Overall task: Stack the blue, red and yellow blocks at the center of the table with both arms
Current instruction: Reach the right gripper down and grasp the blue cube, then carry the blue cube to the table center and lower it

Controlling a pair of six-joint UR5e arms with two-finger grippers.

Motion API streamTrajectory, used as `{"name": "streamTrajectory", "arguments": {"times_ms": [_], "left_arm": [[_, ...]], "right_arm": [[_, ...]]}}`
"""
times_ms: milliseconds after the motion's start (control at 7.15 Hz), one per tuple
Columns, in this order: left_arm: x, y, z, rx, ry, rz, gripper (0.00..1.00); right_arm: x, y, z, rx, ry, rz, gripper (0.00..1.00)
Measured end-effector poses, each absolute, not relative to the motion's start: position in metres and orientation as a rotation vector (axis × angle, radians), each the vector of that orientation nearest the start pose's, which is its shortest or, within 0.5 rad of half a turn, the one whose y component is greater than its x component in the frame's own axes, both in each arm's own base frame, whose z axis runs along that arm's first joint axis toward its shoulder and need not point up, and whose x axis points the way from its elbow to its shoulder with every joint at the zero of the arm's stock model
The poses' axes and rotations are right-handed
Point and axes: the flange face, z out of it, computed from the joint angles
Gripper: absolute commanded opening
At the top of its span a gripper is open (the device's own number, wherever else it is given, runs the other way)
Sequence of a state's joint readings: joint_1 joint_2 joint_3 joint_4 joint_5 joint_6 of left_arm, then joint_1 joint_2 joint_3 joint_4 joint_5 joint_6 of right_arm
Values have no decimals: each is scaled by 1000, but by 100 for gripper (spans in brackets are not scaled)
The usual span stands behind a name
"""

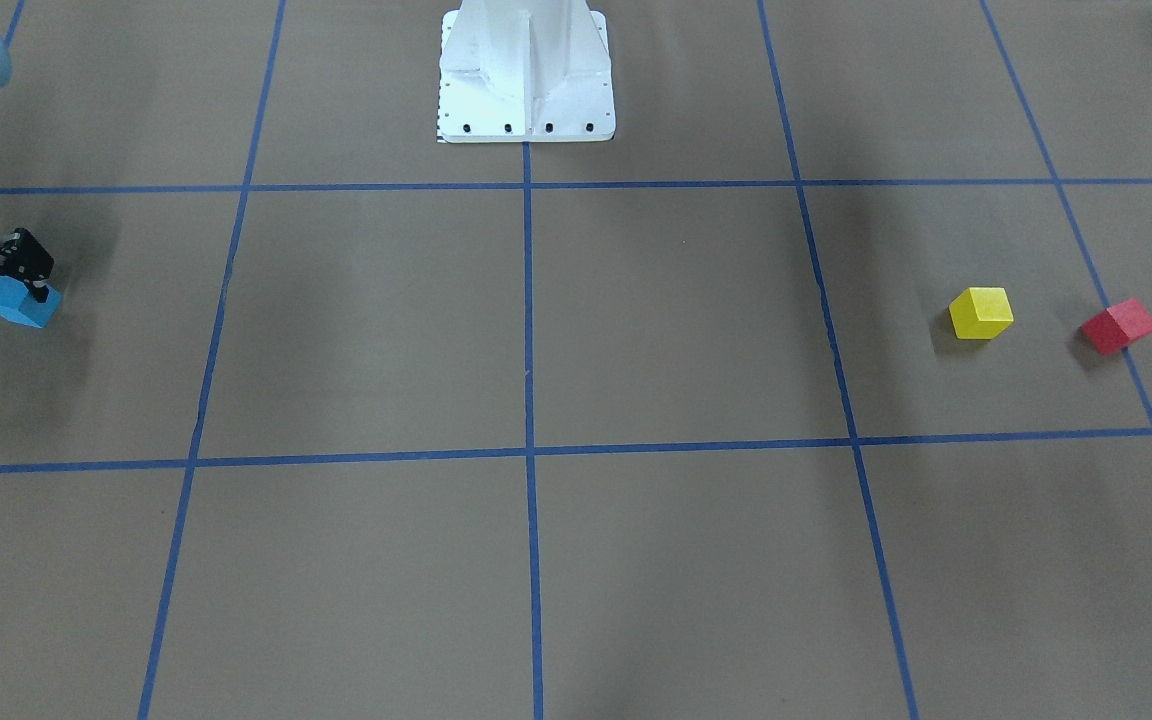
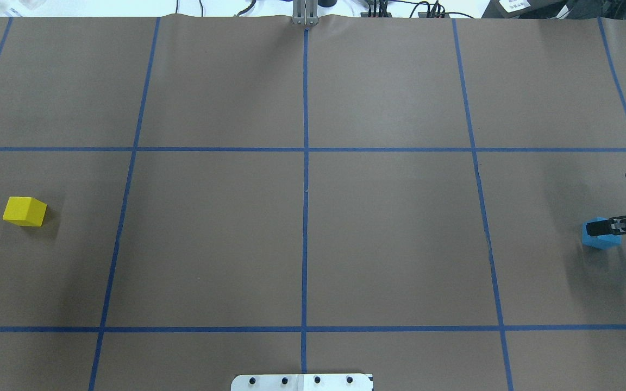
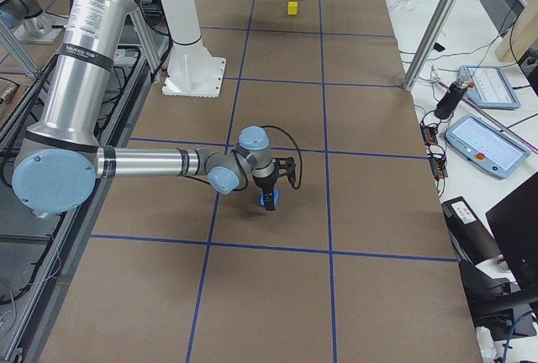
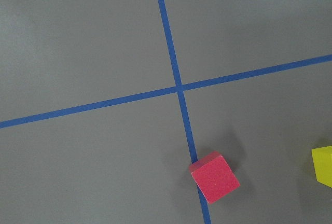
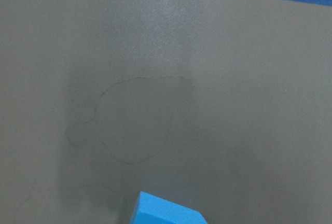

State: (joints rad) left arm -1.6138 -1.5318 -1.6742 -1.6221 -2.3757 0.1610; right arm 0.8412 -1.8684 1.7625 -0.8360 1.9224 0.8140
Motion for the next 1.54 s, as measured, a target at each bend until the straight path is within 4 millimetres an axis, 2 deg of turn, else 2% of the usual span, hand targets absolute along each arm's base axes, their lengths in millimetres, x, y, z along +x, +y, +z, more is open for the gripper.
{"name": "streamTrajectory", "arguments": {"times_ms": [140,419,699,979,1119,1258,1398,1538], "left_arm": [[-82,-479,619,192,789,159,100],[-82,-479,620,191,788,159,100],[-82,-479,621,190,789,158,100],[-82,-478,621,190,789,158,100],[-82,-478,622,189,789,157,100],[-82,-478,622,189,789,157,100],[-82,-478,622,188,789,157,100],[-82,-478,622,188,789,157,100]], "right_arm": [[-200,-362,627,208,-674,-46,0],[-206,-362,620,221,-682,-70,0],[-221,-375,594,254,-723,-93,0],[-266,-420,537,287,-760,-105,0],[-293,-447,498,283,-761,-102,0],[-322,-472,452,270,-754,-97,0],[-354,-488,403,250,-754,-89,0],[-395,-498,352,221,-767,-60,0]]}}
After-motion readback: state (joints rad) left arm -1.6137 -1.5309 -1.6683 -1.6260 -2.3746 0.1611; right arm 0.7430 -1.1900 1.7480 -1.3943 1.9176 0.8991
